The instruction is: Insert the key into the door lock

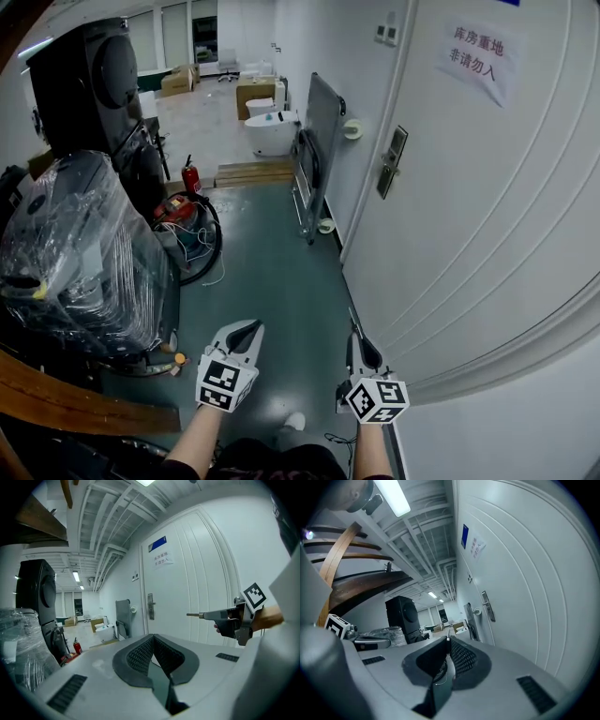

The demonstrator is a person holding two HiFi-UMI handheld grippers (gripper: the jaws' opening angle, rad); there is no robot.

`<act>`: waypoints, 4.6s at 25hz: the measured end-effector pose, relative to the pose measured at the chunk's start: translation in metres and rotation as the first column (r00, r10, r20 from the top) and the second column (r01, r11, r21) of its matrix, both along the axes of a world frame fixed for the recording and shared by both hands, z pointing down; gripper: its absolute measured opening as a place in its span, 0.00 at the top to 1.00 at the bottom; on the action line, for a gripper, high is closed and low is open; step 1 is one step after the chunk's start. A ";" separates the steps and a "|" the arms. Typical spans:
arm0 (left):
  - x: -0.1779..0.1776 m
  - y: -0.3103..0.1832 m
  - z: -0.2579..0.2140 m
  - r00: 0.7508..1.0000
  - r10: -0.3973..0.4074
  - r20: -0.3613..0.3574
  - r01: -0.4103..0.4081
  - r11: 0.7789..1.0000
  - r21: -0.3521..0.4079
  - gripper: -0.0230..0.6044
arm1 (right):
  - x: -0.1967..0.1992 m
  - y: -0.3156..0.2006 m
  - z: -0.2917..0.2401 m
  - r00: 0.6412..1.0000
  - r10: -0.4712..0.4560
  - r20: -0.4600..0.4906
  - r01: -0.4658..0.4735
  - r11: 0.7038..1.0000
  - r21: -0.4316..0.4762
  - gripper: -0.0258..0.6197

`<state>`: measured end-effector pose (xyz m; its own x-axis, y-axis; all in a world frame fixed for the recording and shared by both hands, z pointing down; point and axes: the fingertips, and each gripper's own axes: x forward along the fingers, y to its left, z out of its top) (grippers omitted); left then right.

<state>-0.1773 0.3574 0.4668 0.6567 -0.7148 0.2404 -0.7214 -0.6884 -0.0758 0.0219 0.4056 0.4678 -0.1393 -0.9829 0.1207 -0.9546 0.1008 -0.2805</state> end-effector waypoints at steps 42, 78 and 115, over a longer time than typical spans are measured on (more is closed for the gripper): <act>0.034 -0.227 0.015 1.000 0.009 0.006 -0.009 1.000 -0.020 0.94 | 0.042 -0.222 0.017 1.000 0.011 -0.024 -0.012 0.999 -0.045 0.84; 0.073 -0.451 0.019 0.965 0.258 0.033 -0.258 0.966 -0.023 0.94 | 0.061 -0.423 0.007 0.973 0.230 -0.006 -0.230 0.973 -0.003 0.84; 0.224 -0.667 0.036 0.951 0.297 0.092 -0.290 0.954 -0.077 0.94 | 0.187 -0.639 0.031 0.975 0.217 0.040 -0.215 0.975 -0.053 0.84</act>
<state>0.0471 -0.3094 0.5031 0.8052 -0.4758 0.3540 -0.4776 -0.8741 -0.0887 0.2090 -0.2338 0.4985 0.0696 -0.9835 0.1667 -0.9385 -0.1212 -0.3232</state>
